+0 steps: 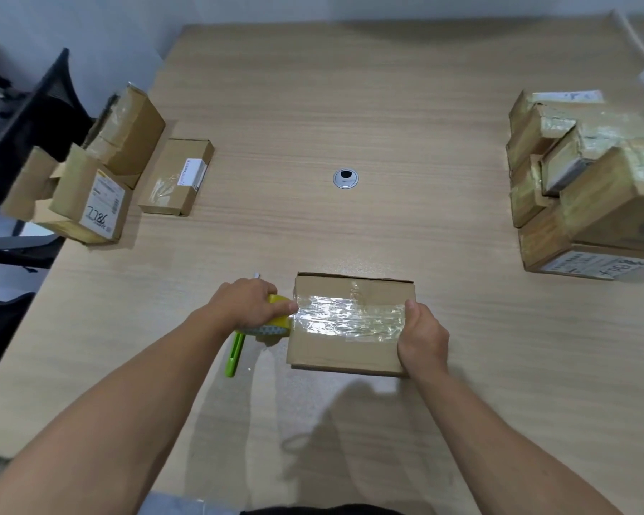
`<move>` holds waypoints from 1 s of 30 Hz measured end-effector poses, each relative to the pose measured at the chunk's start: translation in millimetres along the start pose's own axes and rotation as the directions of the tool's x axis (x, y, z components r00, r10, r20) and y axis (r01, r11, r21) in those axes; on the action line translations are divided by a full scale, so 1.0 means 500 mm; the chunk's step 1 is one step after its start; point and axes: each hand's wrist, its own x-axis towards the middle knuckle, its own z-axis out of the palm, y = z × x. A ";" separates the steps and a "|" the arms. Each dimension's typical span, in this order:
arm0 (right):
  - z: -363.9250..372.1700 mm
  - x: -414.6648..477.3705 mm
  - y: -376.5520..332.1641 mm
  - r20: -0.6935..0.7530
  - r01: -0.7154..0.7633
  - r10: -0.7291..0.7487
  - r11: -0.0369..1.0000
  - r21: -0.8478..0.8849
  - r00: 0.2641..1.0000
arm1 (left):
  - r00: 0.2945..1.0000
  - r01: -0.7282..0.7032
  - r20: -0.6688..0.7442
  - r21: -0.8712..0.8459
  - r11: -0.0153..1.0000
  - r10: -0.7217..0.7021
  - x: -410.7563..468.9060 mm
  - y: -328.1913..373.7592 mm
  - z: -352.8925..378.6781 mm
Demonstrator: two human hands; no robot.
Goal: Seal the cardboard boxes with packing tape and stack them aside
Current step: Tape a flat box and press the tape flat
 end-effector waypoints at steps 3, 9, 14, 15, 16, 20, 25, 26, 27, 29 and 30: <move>-0.002 -0.001 -0.002 0.001 -0.006 0.006 1.000 0.001 1.000 | 1.000 0.006 0.006 -0.028 1.000 -0.006 0.002 -0.004 0.005; -0.020 -0.002 0.007 -0.012 0.010 -0.010 1.000 0.005 1.000 | 0.999 0.013 -0.038 -0.038 0.999 -0.015 0.003 0.022 0.001; -0.038 0.005 0.011 -0.052 0.043 -0.043 0.999 0.001 0.998 | 0.989 0.003 -0.145 -0.027 1.000 -0.007 -0.015 0.062 0.005; -0.042 0.007 0.013 -0.062 0.052 -0.052 0.999 0.001 0.997 | 0.982 -0.022 -0.189 -0.058 0.998 0.011 -0.020 0.068 0.012; -0.048 0.010 0.017 -0.073 0.054 -0.055 0.999 -0.005 0.996 | 0.972 -0.070 -0.231 -0.106 0.992 0.044 -0.022 0.074 0.021; -0.065 0.038 0.032 -0.070 0.004 -0.013 0.992 -0.126 0.997 | 0.932 -0.265 -0.320 -0.290 0.920 0.168 -0.034 0.080 0.050; -0.062 0.058 0.012 -0.062 0.002 -0.025 0.938 -0.348 0.998 | 0.898 -0.231 -0.420 -0.195 0.953 0.131 -0.037 0.099 0.064; -0.059 0.053 -0.005 -0.068 0.055 -0.085 0.931 -0.362 0.994 | 0.900 -0.214 -0.419 -0.175 0.961 0.124 -0.037 0.104 0.064; -0.054 0.047 -0.027 -0.049 0.141 -0.173 0.912 -0.386 0.984 | 0.901 -0.203 -0.417 -0.161 0.966 0.120 -0.036 0.107 0.064; -0.034 0.040 -0.070 0.123 0.371 -0.354 0.821 -0.434 0.927 | 0.901 -0.202 -0.416 -0.163 0.966 0.118 -0.034 0.109 0.062; -0.021 0.039 -0.090 0.256 0.473 -0.398 0.757 -0.451 0.881 | 0.900 -0.208 -0.419 -0.181 0.961 0.116 -0.035 0.109 0.060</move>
